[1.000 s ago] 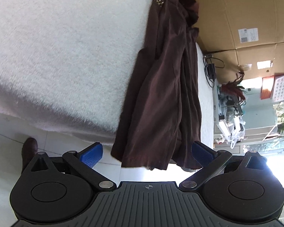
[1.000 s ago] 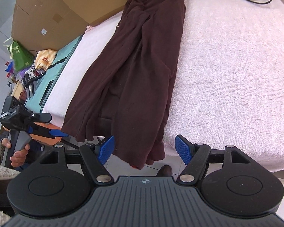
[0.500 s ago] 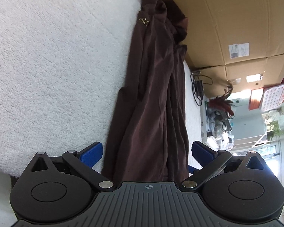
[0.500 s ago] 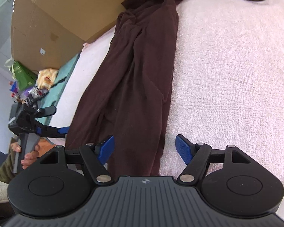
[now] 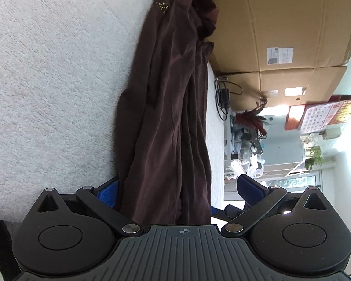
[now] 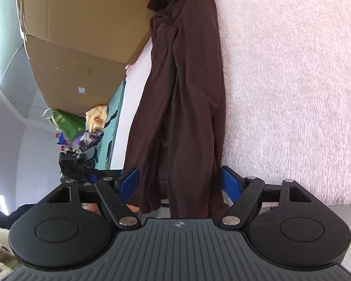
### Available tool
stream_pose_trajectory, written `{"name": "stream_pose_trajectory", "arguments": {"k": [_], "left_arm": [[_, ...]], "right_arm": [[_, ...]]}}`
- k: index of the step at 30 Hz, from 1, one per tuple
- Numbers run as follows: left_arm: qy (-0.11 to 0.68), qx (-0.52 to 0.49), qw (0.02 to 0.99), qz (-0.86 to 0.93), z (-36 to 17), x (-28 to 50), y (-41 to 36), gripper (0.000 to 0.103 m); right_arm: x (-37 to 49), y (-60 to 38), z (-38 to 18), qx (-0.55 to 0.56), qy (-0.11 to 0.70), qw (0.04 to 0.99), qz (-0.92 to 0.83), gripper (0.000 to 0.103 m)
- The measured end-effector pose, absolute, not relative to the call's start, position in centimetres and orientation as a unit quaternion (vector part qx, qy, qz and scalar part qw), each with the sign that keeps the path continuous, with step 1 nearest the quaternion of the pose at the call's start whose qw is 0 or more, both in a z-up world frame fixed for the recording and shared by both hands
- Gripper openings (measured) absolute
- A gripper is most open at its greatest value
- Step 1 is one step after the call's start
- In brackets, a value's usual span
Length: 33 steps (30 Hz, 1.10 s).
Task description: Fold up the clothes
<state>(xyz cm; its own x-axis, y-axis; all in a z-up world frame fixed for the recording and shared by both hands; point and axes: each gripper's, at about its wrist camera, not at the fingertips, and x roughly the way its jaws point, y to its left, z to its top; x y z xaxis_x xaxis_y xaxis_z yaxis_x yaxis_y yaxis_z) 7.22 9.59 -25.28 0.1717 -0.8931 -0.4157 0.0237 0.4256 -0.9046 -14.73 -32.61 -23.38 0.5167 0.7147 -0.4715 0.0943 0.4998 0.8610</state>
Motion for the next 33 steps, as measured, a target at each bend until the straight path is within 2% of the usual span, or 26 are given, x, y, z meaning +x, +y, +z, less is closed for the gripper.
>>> {"name": "stream_pose_trajectory", "arguments": {"k": [3, 9, 14, 20, 27, 28, 33], "left_arm": [[0.542, -0.403, 0.639, -0.367, -24.9, 7.5, 8.7, 0.103], [0.549, -0.41, 0.632, -0.362, -25.1, 8.0, 8.2, 0.103], [0.551, -0.346, 0.658, -0.38, -24.1, 7.1, 7.2, 0.103], [0.547, -0.394, 0.635, -0.378, -24.3, 7.4, 6.9, 0.103], [0.546, -0.391, 0.64, -0.374, -24.4, 6.5, 7.8, 0.103], [0.546, -0.389, 0.641, -0.373, -24.3, 6.5, 7.7, 0.103], [0.552, -0.358, 0.655, -0.371, -23.8, 6.5, 6.5, 0.1]], "right_arm": [[-13.8, -31.9, -23.7, 0.47, 0.432, 0.738, 0.219, 0.079], [-14.1, -31.7, -24.1, 0.476, 0.423, 0.738, 0.225, 0.069], [-13.5, -30.3, -23.3, 0.426, 0.44, 0.757, 0.228, 0.067], [-14.4, -30.5, -24.6, 0.463, 0.438, 0.738, 0.22, 0.055], [-13.6, -29.7, -24.7, 0.452, 0.45, 0.731, 0.24, 0.043], [-13.9, -29.8, -24.8, 0.446, 0.456, 0.732, 0.238, 0.039], [-13.6, -29.4, -24.8, 0.453, 0.453, 0.733, 0.23, 0.035]]}}
